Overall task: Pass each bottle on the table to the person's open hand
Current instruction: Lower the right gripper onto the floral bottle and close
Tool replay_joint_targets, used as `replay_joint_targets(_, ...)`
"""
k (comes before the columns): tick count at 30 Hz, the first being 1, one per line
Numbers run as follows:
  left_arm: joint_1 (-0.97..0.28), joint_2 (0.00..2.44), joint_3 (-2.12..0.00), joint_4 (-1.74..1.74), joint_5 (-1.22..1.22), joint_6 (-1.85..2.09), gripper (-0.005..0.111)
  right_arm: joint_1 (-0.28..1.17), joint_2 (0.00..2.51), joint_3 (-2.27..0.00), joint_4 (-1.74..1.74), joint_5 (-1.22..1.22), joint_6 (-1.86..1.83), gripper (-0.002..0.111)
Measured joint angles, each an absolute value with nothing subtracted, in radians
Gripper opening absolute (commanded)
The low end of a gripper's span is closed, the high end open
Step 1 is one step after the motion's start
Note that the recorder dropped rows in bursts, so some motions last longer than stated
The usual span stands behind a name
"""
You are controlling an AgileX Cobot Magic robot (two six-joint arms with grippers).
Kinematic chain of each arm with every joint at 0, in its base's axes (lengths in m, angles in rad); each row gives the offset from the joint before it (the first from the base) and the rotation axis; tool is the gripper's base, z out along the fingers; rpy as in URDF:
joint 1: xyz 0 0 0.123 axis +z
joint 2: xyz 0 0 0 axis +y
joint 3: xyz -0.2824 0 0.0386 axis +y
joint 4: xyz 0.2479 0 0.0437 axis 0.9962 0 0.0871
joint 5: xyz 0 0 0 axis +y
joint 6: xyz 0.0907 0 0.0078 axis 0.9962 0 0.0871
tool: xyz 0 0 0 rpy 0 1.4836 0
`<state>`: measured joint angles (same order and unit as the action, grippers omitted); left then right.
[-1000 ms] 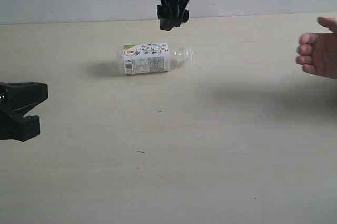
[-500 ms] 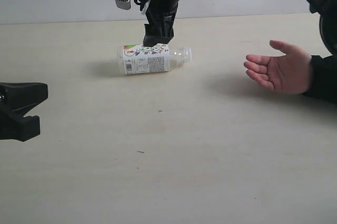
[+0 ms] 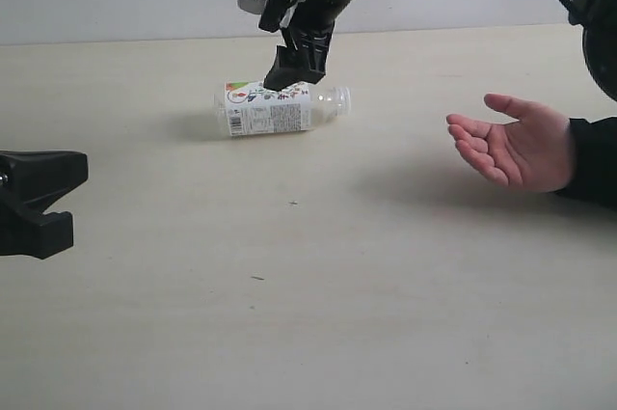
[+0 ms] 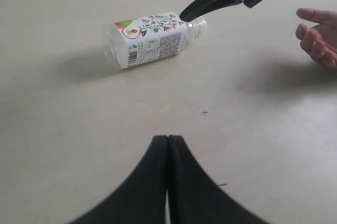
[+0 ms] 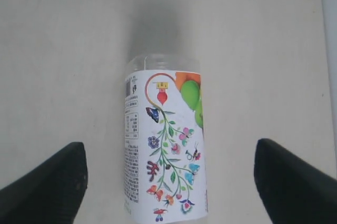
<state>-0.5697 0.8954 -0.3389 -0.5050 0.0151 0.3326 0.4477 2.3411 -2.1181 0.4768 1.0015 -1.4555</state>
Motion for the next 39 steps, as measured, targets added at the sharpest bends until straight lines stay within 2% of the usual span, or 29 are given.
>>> replay_joint_targets(12, -0.570, 0.895, -0.339, -0.505, 0.015, 0.333, 0.000, 0.420, 2.331, -2.118, 0.455, 1.094, -1.443, 0.081)
replay_joint_targets(20, -0.570, 0.895, -0.339, -0.505, 0.015, 0.333, 0.000, 0.390, 2.349, -2.118, 0.425, 0.981, -1.487, 0.081)
replay_joint_targets(39, -0.570, 0.895, -0.339, -0.505, 0.015, 0.333, 0.000, 0.386, 2.464, -2.118, 0.518, 0.908, -1.606, 0.080)
